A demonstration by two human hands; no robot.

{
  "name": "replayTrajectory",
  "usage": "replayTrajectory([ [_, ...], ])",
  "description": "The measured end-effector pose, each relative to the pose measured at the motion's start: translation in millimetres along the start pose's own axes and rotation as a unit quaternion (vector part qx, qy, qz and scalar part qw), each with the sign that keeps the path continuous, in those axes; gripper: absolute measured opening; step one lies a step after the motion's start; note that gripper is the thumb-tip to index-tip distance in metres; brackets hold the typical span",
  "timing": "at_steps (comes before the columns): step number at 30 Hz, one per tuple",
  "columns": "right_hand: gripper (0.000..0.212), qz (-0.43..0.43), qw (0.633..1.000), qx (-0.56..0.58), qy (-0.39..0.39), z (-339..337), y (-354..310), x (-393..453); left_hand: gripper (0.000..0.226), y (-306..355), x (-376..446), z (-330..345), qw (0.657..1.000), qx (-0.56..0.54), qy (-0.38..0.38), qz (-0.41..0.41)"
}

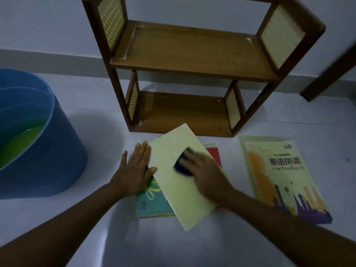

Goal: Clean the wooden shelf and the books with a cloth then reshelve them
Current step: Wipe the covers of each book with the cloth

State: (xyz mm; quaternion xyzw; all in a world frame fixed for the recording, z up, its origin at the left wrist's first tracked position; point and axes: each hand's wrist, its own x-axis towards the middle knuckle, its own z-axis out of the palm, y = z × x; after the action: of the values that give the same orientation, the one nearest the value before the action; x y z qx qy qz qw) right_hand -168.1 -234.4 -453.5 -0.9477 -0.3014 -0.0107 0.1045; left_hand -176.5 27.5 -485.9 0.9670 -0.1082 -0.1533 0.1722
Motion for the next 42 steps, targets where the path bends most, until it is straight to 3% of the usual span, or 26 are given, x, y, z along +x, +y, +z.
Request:
replayTrajectory([
  [2, 0.059, 0.178, 0.983, 0.037, -0.017, -9, 18, 33, 0.099, -4, -4, -2, 1.0, -0.018, 0.002, -0.004],
  [3, 0.062, 0.215, 0.975, 0.04, -0.023, -10, 11, 39, 0.102, -6, -7, -2, 0.999, -0.034, 0.0, -0.004],
  [5, 0.065, 0.155, 0.988, 0.001, -0.025, -8, -16, 41, 0.113, -8, -9, -5, 0.998, -0.059, -0.003, 0.01],
  [7, 0.064, -0.019, 0.999, 0.035, -0.027, -3, -42, 28, 0.124, -5, -3, -7, 0.997, -0.077, 0.001, 0.023],
  [9, 0.058, -0.149, 0.985, 0.038, -0.078, -8, -36, 43, 0.131, -1, 3, -8, 0.995, -0.1, 0.015, 0.018],
  [11, 0.058, -0.106, 0.991, -0.004, -0.086, -8, -10, 81, 0.135, 2, 3, -9, 0.993, -0.112, 0.021, 0.001],
  [14, 0.059, 0.144, 0.987, 0.02, -0.065, -6, 1, 105, 0.137, 2, -7, -3, 0.992, -0.122, 0.015, -0.016],
  [15, 0.057, 0.152, 0.987, 0.009, -0.058, -5, -9, 104, 0.138, 1, -9, -3, 0.991, -0.129, 0.02, -0.02],
  [19, 0.063, -0.121, 0.99, 0.026, -0.074, 2, -57, 81, 0.138, -2, -5, -9, 0.99, -0.131, 0.045, -0.012],
  [20, 0.064, -0.147, 0.986, 0.015, -0.076, 1, -49, 83, 0.138, 0, -2, -11, 0.99, -0.135, 0.047, -0.01],
  [22, 0.065, -0.067, 0.995, -0.003, -0.078, -2, -14, 90, 0.138, 5, -1, -9, 0.99, -0.135, 0.045, -0.019],
  [24, 0.066, 0.116, 0.991, 0.018, -0.066, -3, 19, 80, 0.138, 10, -6, -4, 0.992, -0.125, 0.025, -0.019],
  [25, 0.065, 0.161, 0.985, 0.015, -0.05, -5, 23, 70, 0.138, 8, -8, -3, 0.992, -0.123, 0.025, -0.016],
  [27, 0.066, 0.123, 0.992, -0.009, -0.023, -1, 3, 40, 0.138, 3, -9, -7, 0.992, -0.122, 0.03, -0.015],
  [29, 0.06, -0.006, 1.0, 0.016, -0.006, 7, -38, -2, 0.139, -2, -5, -14, 0.992, -0.122, 0.037, -0.015],
  [31, 0.048, -0.133, 0.99, 0.038, -0.031, 8, -64, -46, 0.14, -2, -2, -15, 0.992, -0.116, 0.047, -0.017],
  [33, 0.046, -0.179, 0.981, 0.013, -0.066, 1, -50, -64, 0.14, 6, 1, -12, 0.993, -0.109, 0.039, -0.024],
  [35, 0.05, -0.11, 0.993, -0.015, -0.026, 1, -12, -62, 0.139, 10, 2, -7, 0.994, -0.106, 0.024, -0.032],
  [38, 0.054, 0.13, 0.991, -0.001, 0.029, 2, 31, -59, 0.14, 6, -7, -7, 0.994, -0.096, 0.012, -0.043],
  [40, 0.056, 0.114, 0.993, 0.005, 0.017, 12, 7, -67, 0.14, 0, -11, -9, 0.994, -0.094, 0.011, -0.048],
  [42, 0.053, -0.002, 1.0, 0.024, -0.018, 18, -32, -82, 0.141, 1, -7, -14, 0.994, -0.101, 0.014, -0.039],
])
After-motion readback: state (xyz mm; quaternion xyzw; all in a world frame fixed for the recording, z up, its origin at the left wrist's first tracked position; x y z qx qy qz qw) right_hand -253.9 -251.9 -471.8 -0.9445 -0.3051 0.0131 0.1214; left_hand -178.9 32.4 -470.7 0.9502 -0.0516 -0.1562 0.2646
